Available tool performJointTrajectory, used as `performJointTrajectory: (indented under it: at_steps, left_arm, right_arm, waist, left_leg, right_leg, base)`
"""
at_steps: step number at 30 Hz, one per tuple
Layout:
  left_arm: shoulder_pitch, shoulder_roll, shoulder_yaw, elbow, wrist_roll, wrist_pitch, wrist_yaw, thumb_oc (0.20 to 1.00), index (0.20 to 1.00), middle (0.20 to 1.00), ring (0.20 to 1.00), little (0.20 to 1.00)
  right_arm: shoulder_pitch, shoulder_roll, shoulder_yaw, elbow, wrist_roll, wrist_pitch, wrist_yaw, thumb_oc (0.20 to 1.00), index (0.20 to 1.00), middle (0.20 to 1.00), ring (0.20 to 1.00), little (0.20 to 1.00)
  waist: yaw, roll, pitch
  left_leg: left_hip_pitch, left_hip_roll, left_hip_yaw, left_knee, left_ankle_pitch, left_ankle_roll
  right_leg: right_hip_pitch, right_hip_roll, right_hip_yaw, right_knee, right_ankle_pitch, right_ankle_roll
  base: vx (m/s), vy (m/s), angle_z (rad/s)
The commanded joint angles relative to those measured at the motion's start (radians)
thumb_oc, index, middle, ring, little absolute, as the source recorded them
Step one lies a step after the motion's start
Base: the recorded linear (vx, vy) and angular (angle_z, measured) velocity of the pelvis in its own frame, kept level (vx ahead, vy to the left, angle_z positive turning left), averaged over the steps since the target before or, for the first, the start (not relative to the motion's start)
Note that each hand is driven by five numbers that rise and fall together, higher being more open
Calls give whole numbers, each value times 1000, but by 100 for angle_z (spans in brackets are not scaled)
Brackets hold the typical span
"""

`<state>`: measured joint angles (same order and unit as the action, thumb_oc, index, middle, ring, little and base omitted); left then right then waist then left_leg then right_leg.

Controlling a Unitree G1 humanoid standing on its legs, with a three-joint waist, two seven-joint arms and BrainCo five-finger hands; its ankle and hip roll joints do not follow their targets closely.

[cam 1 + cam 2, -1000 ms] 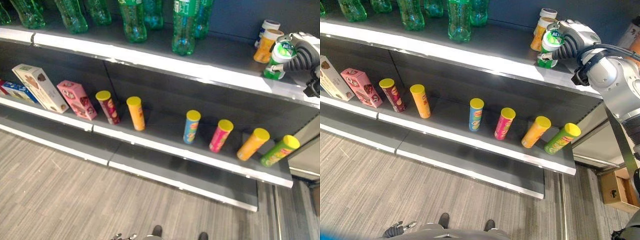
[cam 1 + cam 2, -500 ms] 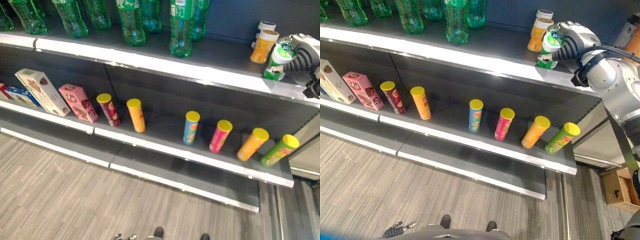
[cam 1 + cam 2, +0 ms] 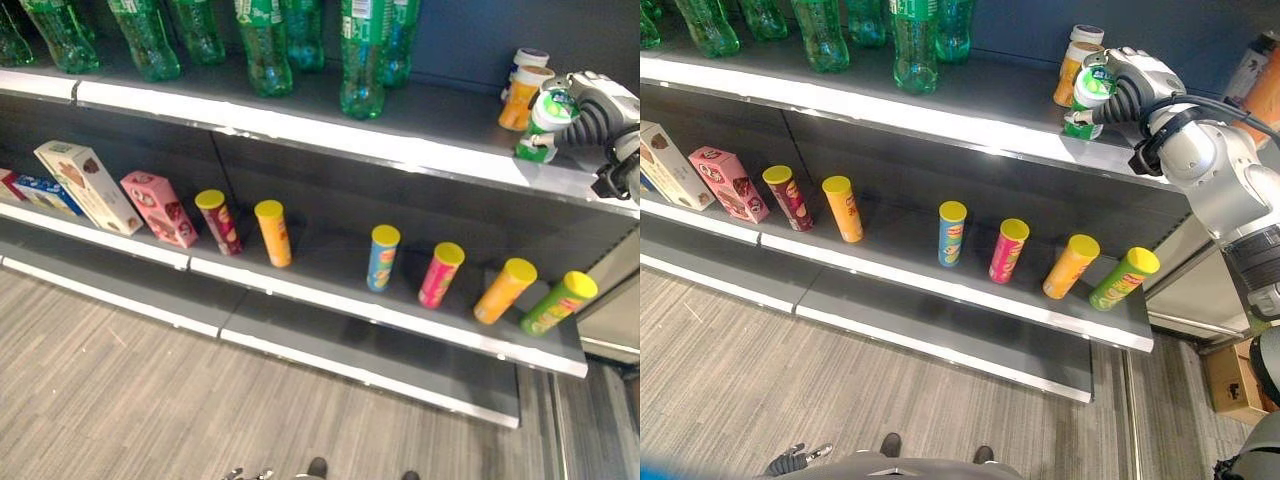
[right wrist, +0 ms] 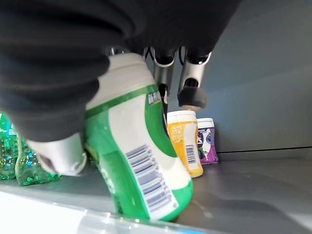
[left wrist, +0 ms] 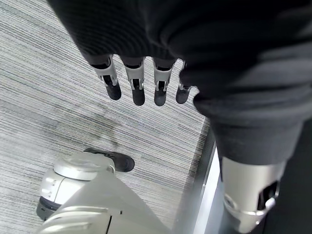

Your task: Put the goods on the table back onto the shelves and tidy them up.

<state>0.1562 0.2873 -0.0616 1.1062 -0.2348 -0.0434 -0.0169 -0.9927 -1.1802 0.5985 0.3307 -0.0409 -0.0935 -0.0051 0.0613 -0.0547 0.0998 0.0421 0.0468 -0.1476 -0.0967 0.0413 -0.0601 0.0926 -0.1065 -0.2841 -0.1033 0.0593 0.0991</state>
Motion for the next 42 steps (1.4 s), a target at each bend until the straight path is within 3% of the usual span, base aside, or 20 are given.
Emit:
performJointTrajectory:
  at_steps: [1, 10, 11, 20, 29, 31, 32, 34, 36, 37, 40, 42]
  left_arm:
    - [-28, 64, -21, 28, -46, -12, 4, 1000, 1000, 1000, 1000, 1000]
    - [-26, 65, -19, 33, -45, -11, 4, 1000, 1000, 1000, 1000, 1000]
    - [-27, 66, -19, 34, -44, -11, 6, 1000, 1000, 1000, 1000, 1000]
    - [-31, 71, -17, 33, -40, -7, 6, 1000, 1000, 1000, 1000, 1000]
    - [-42, 70, -11, 39, -29, -8, 16, 1000, 1000, 1000, 1000, 1000]
    - [-50, 65, -2, 52, -35, -7, 22, 1000, 1000, 1000, 1000, 1000]
    - [-57, 53, 17, 68, -33, -3, 27, 1000, 1000, 1000, 1000, 1000]
    - [-66, 47, 27, 79, -17, -1, 24, 1000, 1000, 1000, 1000, 1000]
    - [-79, 30, 28, 69, 9, -5, 20, 1000, 1000, 1000, 1000, 1000]
    - [-84, 30, 25, 66, 12, -7, 18, 1000, 1000, 1000, 1000, 1000]
    - [-107, 16, -11, 29, 49, -23, 10, 1000, 1000, 1000, 1000, 1000]
    - [-117, 16, -18, 18, 57, -30, 10, 1000, 1000, 1000, 1000, 1000]
  right_arm:
    - [-100, 13, 57, 38, -17, 2, -29, 200, 200, 200, 200, 200]
    - [-90, 26, 54, 52, -22, 5, -29, 200, 200, 200, 200, 200]
    - [-86, 31, 45, 57, -28, 7, -36, 1000, 1000, 1000, 1000, 1000]
    - [-62, 42, -9, 35, -67, 9, -77, 1000, 1000, 1000, 1000, 1000]
    - [-86, -16, -100, -34, -105, 1, -180, 1000, 1000, 1000, 1000, 1000]
    - [-55, -52, -188, -89, -80, -7, -220, 1000, 1000, 1000, 1000, 1000]
    - [41, -85, -332, -194, -50, -21, -245, 1000, 1000, 1000, 1000, 1000]
    - [200, -97, -512, -314, -36, -44, -253, 1000, 1000, 1000, 1000, 1000]
    - [376, -56, -681, -453, -41, -72, -246, 1000, 1000, 1000, 1000, 1000]
    - [426, -35, -721, -486, -45, -74, -235, 1000, 1000, 1000, 1000, 1000]
    - [574, 65, -797, -580, 0, -97, -184, 1000, 1000, 1000, 1000, 1000]
    - [616, 89, -812, -600, 4, -97, -170, 1000, 1000, 1000, 1000, 1000]
  waist:
    - [34, -44, -4]
    - [34, -41, -2]
    - [35, -40, -1]
    - [34, -35, -5]
    - [26, -35, -13]
    - [17, -38, -15]
    - [-3, -34, -19]
    - [-22, -36, -25]
    - [-61, -31, -31]
    - [-63, -33, -33]
    - [-144, -21, -27]
    - [-168, -19, -17]
  left_leg:
    - [44, 50, 103, 9, -83, -62]
    - [44, 49, 101, 9, -82, -62]
    - [44, 49, 101, 9, -82, -62]
    - [49, 49, 102, 9, -86, -58]
    - [58, 49, 109, 9, -93, -56]
    - [58, 49, 111, 9, -95, -56]
    - [61, 48, 117, 9, -101, -54]
    - [68, 47, 131, 9, -110, -50]
    - [87, 45, 159, 9, -128, -38]
    - [95, 44, 175, 9, -135, -34]
    - [132, 14, 276, 9, -164, 5]
    - [137, 5, 313, 9, -169, 20]
  right_leg:
    - [31, -45, 18, 16, -65, 51]
    - [31, -45, 18, 16, -64, 52]
    - [31, -45, 18, 16, -65, 51]
    - [36, -45, 20, 16, -65, 51]
    - [40, -45, 25, 16, -68, 53]
    - [40, -46, 29, 16, -67, 55]
    - [35, -47, 37, 17, -65, 57]
    - [30, -49, 50, 19, -61, 62]
    - [17, -53, 90, 21, -53, 73]
    - [10, -54, 107, 24, -49, 74]
    - [-63, -66, 255, 44, -12, 100]
    - [-103, -67, 305, 56, 10, 114]
  base:
    - [0, 0, 0]
    - [0, 0, 0]
    - [0, 0, 0]
    - [0, 0, 0]
    - [1, 4, 0]
    - [16, 49, -2]
    - [13, 56, -3]
    - [7, 73, -18]
    - [0, 102, -50]
    - [-35, 149, -86]
    - [-42, 262, -134]
    - [-83, 205, -107]
